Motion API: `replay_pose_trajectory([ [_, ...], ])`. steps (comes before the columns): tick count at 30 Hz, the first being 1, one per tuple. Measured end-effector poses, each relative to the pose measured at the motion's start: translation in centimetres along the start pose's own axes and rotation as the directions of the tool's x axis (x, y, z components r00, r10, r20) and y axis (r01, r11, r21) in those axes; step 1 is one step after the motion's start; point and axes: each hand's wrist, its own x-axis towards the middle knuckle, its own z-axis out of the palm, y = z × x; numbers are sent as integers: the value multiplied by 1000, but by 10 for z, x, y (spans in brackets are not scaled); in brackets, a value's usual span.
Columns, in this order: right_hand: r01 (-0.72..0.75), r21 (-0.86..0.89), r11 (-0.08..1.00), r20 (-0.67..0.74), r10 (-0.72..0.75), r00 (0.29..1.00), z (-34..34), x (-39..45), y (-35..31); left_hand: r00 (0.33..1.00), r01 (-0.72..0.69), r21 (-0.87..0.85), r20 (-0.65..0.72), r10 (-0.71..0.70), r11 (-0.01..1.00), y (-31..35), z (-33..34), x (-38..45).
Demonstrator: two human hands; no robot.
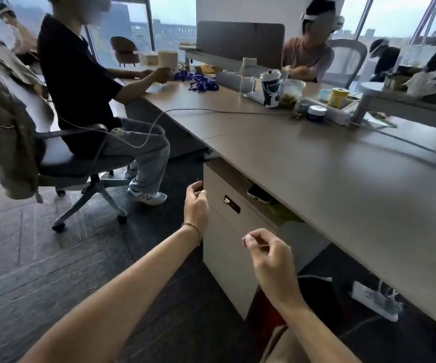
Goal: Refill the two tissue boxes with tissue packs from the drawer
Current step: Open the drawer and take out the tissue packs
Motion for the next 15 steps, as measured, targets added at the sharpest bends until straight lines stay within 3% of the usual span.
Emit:
replay_pose_trajectory([
  [2,-52,-17,998,-30,52,998,-4,5,16,994,101,-16,33,-101,995,-8,4,13],
  [7,-205,-42,978,-125,199,972,-19,23,68,986,149,36,77,-151,988,-55,23,75],
  [15,-229,-66,971,-245,207,947,-16,56,115,994,109,9,-27,-109,994,-46,60,142],
])
